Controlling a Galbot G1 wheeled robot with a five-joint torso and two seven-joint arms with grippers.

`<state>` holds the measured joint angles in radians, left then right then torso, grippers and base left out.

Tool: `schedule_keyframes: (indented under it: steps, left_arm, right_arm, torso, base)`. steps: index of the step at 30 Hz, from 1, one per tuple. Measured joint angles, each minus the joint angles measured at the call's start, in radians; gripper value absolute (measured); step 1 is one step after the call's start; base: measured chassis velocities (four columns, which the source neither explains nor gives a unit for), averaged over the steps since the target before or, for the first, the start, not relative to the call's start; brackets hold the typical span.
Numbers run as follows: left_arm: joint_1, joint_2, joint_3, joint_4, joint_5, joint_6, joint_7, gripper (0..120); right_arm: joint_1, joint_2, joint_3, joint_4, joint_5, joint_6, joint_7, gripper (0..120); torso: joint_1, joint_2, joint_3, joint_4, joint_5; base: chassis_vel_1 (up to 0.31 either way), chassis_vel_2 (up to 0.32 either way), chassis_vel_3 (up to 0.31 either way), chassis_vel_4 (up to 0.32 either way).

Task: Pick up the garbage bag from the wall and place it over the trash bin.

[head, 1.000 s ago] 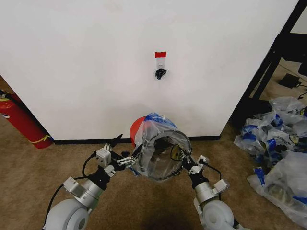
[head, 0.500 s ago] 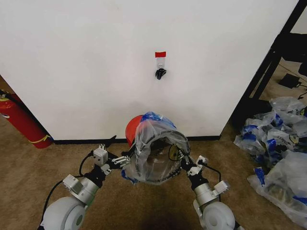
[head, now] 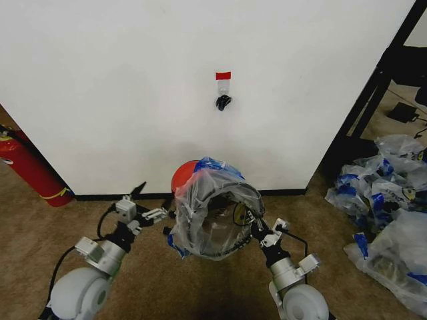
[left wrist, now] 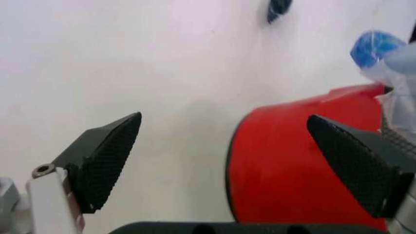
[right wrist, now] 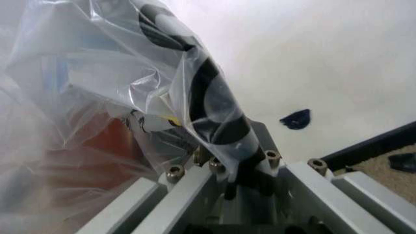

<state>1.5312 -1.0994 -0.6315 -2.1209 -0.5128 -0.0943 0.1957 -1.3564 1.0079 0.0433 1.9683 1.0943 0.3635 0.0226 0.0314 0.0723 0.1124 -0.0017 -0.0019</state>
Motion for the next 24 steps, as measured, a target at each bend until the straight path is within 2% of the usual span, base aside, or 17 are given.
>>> schedule_keyframes:
  steps: [6, 9, 10, 14, 20, 24]
  left_arm:
    - [0.083, -0.002, -0.013, -0.027, 0.003, -0.032, -0.005, 100]
    - [0.143, 0.022, 0.010, -0.002, 0.026, -0.088, 0.149, 100]
    - [0.143, 0.022, 0.010, -0.002, 0.026, -0.088, 0.149, 100]
    - [0.146, 0.015, 0.035, 0.025, 0.067, -0.136, 0.268, 100]
    - [0.130, 0.000, 0.051, 0.022, 0.087, -0.129, 0.285, 100]
    - [0.104, -0.011, 0.060, 0.028, 0.098, -0.106, 0.254, 100]
  right_arm:
    - [-0.004, 0.005, 0.015, 0.000, 0.022, 0.007, 0.017, 0]
    - [0.008, 0.019, 0.027, 0.003, 0.056, 0.014, 0.073, 0]
    - [0.008, 0.019, 0.027, 0.003, 0.056, 0.014, 0.073, 0]
    - [0.016, 0.021, 0.031, 0.005, 0.072, 0.016, 0.096, 0]
    - [0.012, 0.016, 0.033, 0.011, 0.074, 0.016, 0.096, 0]
    - [0.006, 0.016, 0.030, 0.017, 0.074, 0.013, 0.095, 0]
  torso:
    - [0.000, 0.000, 0.000, 0.0004, 0.0000]
    - [0.000, 0.000, 0.000, 0.0003, 0.0001]
    - [0.000, 0.000, 0.000, 0.0003, 0.0001]
    - [0.000, 0.000, 0.000, 0.0001, -0.0001]
    - [0.000, 0.000, 0.000, 0.0002, 0.0001]
    - [0.000, 0.000, 0.000, 0.0001, 0.0002]
  base:
    - [0.000, 0.000, 0.000, 0.000]
    - [0.000, 0.000, 0.000, 0.000]
    - [0.000, 0.000, 0.000, 0.000]
    - [0.000, 0.000, 0.000, 0.000]
    - [0.000, 0.000, 0.000, 0.000]
    - [0.000, 0.000, 0.000, 0.000]
